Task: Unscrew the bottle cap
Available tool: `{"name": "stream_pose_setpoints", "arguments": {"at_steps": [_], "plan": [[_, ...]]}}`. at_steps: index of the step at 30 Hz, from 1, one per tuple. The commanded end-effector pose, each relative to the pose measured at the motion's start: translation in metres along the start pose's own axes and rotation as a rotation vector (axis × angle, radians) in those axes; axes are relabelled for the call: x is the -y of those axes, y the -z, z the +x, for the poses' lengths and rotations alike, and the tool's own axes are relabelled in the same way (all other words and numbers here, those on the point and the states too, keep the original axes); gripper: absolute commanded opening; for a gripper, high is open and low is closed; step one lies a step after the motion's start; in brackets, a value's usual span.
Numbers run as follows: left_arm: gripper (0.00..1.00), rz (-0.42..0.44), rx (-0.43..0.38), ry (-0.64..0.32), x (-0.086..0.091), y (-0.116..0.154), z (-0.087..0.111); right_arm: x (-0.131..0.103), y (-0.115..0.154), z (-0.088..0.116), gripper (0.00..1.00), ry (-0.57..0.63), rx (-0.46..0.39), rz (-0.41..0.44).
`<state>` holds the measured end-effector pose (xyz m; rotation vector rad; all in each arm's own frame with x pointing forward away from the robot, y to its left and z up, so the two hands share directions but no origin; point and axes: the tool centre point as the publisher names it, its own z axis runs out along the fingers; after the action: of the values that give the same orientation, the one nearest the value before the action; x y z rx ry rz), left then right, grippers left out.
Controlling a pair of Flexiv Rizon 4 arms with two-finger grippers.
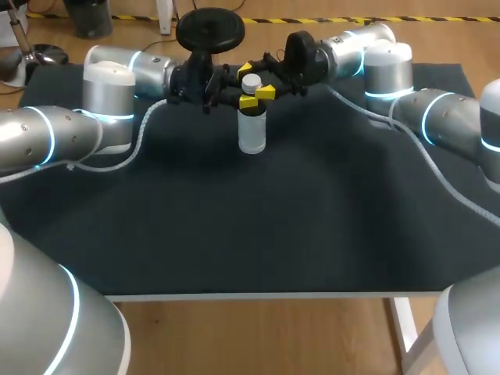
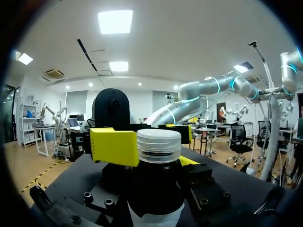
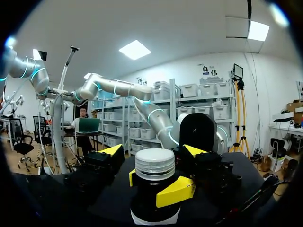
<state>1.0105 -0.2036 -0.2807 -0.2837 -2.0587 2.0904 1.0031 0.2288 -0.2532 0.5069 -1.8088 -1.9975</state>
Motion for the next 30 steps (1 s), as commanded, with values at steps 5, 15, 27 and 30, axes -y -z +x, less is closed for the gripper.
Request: {"name": "stream_pose_setpoints", "arguments": {"at_steps": [5, 15, 27, 30], "plan": [[0.0, 0.002, -0.008, 0.001, -0.001, 0.0, -0.003, -0.015, 0.011, -0.003, 1.0, 0.024, 0.1, 0.067], [0.0, 0.002, -0.008, 0.001, -0.001, 0.0, -0.003, -0.03, 0.019, 0.003, 1.0, 0.099, 0.425, 0.07], [0.0, 0.002, -0.008, 0.001, -0.001, 0.0, -0.003, -0.047, 0.016, 0.018, 1.0, 0.15, 0.584, 0.131], [0.0, 0.002, -0.008, 0.001, -0.001, 0.0, -0.003, -0.053, 0.013, 0.021, 1.0, 0.157, 0.617, 0.163]]}}
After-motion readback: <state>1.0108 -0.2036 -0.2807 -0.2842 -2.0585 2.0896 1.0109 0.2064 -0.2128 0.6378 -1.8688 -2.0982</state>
